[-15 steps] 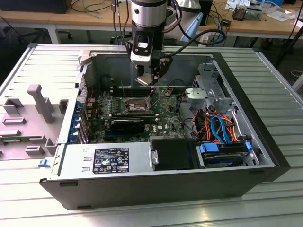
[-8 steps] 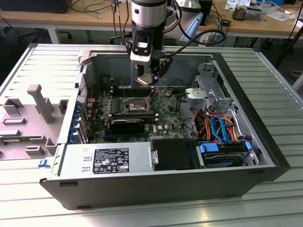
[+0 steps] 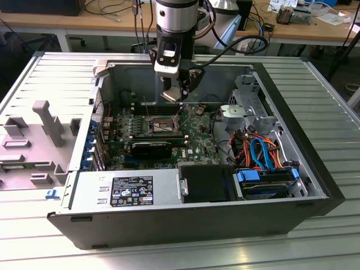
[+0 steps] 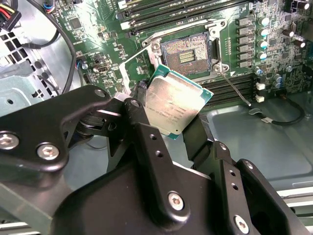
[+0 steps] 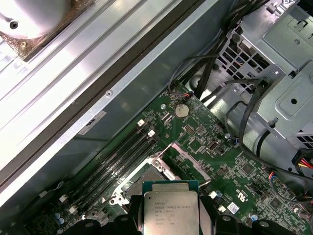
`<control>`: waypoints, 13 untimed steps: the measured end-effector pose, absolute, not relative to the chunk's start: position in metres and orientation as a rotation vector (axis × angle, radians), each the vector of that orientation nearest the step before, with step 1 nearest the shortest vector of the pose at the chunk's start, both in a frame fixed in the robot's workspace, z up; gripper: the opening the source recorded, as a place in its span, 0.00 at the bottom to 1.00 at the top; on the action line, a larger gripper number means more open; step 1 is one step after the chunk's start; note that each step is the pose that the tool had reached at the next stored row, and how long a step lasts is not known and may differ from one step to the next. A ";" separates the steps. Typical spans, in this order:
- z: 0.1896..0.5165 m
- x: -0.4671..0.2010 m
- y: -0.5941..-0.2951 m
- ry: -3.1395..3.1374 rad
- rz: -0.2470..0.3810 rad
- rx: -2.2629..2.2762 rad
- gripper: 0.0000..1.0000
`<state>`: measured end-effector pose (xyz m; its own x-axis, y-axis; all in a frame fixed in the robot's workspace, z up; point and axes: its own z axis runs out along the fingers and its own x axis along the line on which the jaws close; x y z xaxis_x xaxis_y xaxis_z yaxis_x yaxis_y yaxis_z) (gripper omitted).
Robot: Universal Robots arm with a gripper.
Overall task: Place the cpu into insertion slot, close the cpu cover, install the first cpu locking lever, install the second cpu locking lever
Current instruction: 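Place the cpu into insertion slot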
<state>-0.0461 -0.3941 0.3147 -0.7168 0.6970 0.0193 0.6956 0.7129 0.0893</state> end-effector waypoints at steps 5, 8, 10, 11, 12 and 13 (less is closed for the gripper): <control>0.315 -0.046 -0.394 2.889 0.141 1.184 0.54; 0.315 -0.046 -0.394 2.888 0.141 1.188 0.54; 0.315 -0.046 -0.394 2.887 0.141 1.190 0.54; 0.315 -0.046 -0.394 2.886 0.141 1.192 0.54; 0.315 -0.046 -0.394 2.885 0.141 1.194 0.54; 0.315 -0.046 -0.394 2.884 0.141 1.195 0.54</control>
<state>-0.0461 -0.3941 0.3147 -0.7074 0.7065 0.0193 0.7050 0.7035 0.0893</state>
